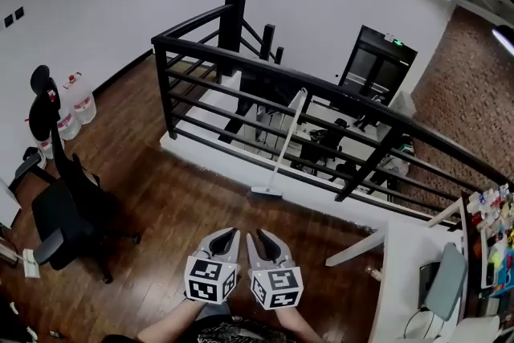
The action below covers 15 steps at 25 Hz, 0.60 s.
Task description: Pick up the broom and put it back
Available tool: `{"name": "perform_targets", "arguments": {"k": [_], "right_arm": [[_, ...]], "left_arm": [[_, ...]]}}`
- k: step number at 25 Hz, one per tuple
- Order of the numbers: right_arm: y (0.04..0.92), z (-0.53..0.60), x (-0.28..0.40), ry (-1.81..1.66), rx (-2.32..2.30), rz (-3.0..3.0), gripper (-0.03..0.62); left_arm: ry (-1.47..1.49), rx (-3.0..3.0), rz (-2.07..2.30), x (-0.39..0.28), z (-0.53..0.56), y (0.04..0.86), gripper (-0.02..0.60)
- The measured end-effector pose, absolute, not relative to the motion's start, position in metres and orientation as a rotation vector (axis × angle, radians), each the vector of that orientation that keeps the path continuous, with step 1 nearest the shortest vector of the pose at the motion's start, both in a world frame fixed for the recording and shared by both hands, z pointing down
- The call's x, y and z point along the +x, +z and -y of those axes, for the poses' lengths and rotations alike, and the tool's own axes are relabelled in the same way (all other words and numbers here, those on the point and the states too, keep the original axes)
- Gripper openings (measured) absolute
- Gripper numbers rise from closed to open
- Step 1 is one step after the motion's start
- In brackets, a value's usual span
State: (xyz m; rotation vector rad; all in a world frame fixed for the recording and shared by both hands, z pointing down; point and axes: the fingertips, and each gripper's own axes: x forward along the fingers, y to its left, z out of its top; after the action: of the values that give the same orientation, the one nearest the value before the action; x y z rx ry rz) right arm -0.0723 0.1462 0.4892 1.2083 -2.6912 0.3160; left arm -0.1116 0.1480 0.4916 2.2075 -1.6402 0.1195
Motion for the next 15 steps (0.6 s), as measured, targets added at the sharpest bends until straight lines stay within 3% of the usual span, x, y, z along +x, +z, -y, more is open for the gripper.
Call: {"name": "perform_targets", "arguments": {"k": [15], "right_arm": [[0.489,-0.048,-0.109,0.321,1.341,2.636,0.054]], "left_arm": [[0.12,2.287,1.517,-0.145,-0.049,0.492,0.003]]}}
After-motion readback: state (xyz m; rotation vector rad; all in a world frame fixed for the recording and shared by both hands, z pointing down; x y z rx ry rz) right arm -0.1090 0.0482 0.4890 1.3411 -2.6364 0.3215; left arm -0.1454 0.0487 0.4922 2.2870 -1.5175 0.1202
